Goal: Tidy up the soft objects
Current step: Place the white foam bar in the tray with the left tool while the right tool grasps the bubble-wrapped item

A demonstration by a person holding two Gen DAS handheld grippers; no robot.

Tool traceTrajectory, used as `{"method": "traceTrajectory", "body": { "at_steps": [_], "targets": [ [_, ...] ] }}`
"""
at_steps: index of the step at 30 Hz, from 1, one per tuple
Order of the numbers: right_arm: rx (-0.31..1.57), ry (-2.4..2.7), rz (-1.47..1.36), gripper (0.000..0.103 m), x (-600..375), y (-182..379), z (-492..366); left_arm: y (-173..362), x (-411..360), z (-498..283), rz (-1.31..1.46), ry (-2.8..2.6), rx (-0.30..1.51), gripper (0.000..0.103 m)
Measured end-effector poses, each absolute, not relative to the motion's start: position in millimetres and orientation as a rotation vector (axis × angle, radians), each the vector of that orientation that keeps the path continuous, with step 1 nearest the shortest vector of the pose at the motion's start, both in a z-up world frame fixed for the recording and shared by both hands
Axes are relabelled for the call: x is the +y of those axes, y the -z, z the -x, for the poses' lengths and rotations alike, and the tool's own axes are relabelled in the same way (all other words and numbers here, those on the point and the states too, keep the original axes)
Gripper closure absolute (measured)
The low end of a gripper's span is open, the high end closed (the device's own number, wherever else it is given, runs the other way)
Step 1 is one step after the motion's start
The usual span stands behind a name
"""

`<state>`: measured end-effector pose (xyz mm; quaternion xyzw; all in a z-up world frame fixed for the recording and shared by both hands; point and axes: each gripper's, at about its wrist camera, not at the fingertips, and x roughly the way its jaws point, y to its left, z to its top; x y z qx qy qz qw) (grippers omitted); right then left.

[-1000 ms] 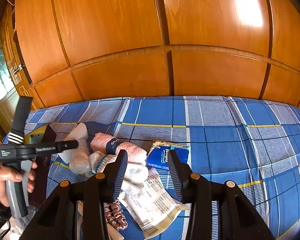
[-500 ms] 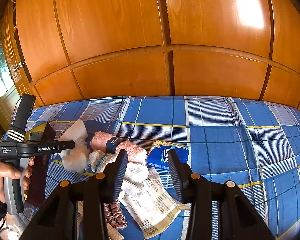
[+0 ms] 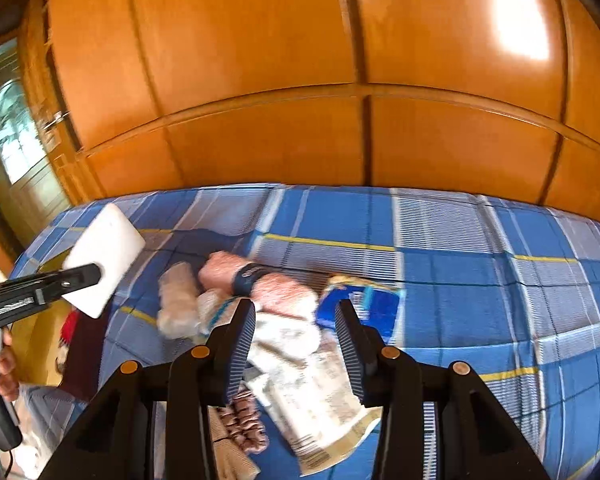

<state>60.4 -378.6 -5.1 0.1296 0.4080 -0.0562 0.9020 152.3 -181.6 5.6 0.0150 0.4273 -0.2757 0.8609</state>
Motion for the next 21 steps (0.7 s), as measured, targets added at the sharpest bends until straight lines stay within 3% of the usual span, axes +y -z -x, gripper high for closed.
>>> {"method": "traceTrajectory", "body": {
  "at_steps": [12, 17, 21],
  "targets": [
    [0.962, -0.185, -0.147, 0.061, -276, 15, -127, -29, -86, -86, 0.045, 0.535, 0.837, 0.081],
    [1.148, -0.108, -0.018, 0.061, -261, 67, -185, -27, -34, -76, 0.118, 0.451, 0.842, 0.081],
    [1.208, -0.066, 0.022, 0.067, -259, 90, -195, -23, 15, -73, 0.174, 0.351, 0.839, 0.081]
  ]
}}
